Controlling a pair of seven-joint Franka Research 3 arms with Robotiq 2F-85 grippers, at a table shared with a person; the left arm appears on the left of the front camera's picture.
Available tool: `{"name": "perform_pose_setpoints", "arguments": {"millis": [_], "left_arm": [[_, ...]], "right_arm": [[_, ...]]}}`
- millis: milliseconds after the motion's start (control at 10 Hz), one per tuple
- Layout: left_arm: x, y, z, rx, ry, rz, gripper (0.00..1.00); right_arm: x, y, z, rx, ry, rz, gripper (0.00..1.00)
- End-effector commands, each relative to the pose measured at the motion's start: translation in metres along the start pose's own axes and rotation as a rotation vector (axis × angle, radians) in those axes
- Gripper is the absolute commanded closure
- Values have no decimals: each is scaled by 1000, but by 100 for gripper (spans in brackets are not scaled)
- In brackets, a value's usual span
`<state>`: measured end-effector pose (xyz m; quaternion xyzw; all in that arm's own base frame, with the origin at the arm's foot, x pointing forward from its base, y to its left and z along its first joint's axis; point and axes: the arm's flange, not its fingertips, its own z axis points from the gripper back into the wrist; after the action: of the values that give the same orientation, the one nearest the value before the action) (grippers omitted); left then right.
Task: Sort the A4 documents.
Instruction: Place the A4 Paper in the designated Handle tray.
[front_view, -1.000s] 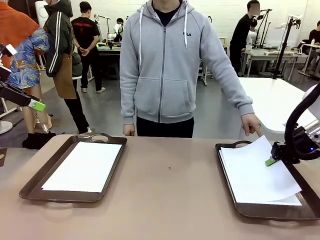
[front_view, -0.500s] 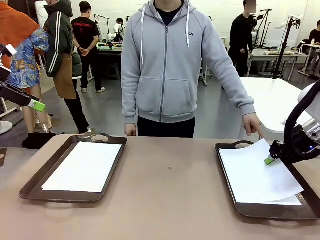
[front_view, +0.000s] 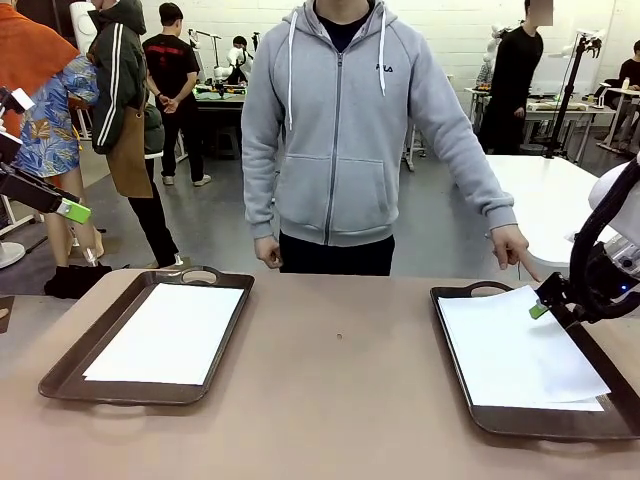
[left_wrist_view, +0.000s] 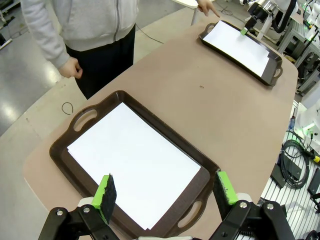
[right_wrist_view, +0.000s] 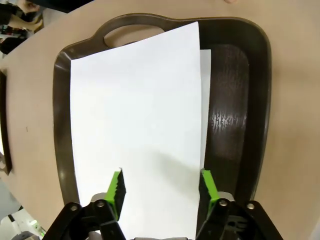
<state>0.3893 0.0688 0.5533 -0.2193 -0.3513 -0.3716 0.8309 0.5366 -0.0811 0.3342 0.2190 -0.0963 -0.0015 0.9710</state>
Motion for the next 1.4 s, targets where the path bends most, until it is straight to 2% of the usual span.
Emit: {"name": "perform_pose_setpoints", "arguments": {"millis": [0,300,400,500,1300], "left_arm": [[-2,1,1,-5,-7,-12,0],[-2,1,1,-5,-7,-12,0],[-2,1,1,-5,-7,-12,0],[-2,1,1,-5,-7,-12,0],[-2,1,1,-5,-7,-12,0]], "right_arm": [[-8,6,-1,-53,-4,-31,0],[-8,9,-6,-57,-5,-36,0],[-9,20,-15,-65,-3,-24,0],[-5,2,-3,-18,-7,-18,0],[-5,2,-3,-18,-7,-18,0]]}}
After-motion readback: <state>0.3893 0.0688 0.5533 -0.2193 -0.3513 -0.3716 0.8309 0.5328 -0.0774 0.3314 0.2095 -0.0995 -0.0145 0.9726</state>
